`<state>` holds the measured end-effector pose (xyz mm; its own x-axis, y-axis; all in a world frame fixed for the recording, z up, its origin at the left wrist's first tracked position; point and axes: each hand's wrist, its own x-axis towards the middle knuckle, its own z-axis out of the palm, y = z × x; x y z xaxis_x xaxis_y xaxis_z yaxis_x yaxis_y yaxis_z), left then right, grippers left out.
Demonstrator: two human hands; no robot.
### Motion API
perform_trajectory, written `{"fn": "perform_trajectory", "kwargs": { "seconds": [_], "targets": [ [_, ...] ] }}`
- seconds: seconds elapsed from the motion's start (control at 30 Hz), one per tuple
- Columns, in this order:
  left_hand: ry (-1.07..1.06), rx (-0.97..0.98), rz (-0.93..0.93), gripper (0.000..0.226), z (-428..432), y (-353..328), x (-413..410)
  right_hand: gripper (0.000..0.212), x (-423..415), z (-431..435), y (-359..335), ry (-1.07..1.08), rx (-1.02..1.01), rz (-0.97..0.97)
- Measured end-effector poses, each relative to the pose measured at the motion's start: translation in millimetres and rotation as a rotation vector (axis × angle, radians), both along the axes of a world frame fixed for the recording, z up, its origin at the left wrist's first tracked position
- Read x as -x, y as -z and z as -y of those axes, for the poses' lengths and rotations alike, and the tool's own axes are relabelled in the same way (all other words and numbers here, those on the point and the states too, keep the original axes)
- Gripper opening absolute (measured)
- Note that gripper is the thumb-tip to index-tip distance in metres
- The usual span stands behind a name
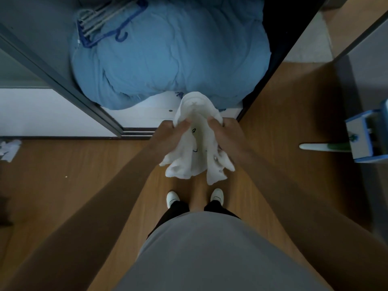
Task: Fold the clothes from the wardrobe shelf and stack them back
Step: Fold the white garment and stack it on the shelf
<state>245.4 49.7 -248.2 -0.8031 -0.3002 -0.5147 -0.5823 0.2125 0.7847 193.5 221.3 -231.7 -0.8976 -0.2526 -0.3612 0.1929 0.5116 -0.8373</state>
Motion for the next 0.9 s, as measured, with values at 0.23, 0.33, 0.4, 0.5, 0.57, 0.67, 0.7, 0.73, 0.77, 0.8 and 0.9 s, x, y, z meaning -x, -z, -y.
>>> {"fn": "perform_trajectory", "kwargs": {
  "seconds": [0.23,0.33,0.4,0.5,0.57,0.67,0.7,0.73,0.77,0.8,0.9],
  "targets": [
    [0.282,-0.060,-0.165,0.028,-8,-18,2,0.034,5,10,-12,-0.092,0.086,0.167],
    [0.399,0.020,-0.171,0.048,-13,-22,2,0.031,6,9,-14,-0.067,0.094,0.169],
    [0.385,0.104,-0.232,0.035,-17,-25,3,0.033,5,9,-17,-0.079,0.093,0.168],
    [0.326,0.157,-0.341,0.018,-14,-29,4,0.033,1,5,-25,-0.141,0.113,0.130],
    [0.275,0.151,-0.396,0.025,-9,-34,5,0.027,-1,-5,-27,-0.222,0.068,-0.049],
    [0.293,0.143,-0.393,0.018,-4,-38,7,0.019,1,-20,-30,-0.260,-0.046,-0.537],
    [0.325,0.146,-0.385,0.016,-3,-39,8,0.025,5,-22,-32,-0.296,-0.064,-0.663],
    [0.358,0.150,-0.380,0.016,-3,-41,9,0.032,10,-24,-33,-0.365,-0.096,-0.753],
    [0.386,0.156,-0.382,0.016,-3,-42,10,0.036,14,-24,-34,-0.450,-0.140,-0.808],
    [0.411,0.166,-0.392,0.018,-3,-44,10,0.039,18,-24,-35,-0.531,-0.183,-0.828],
    [0.490,0.226,-0.422,0.021,-3,-49,11,0.039,23,-20,-36,-0.649,-0.206,-0.787]
  ]
}}
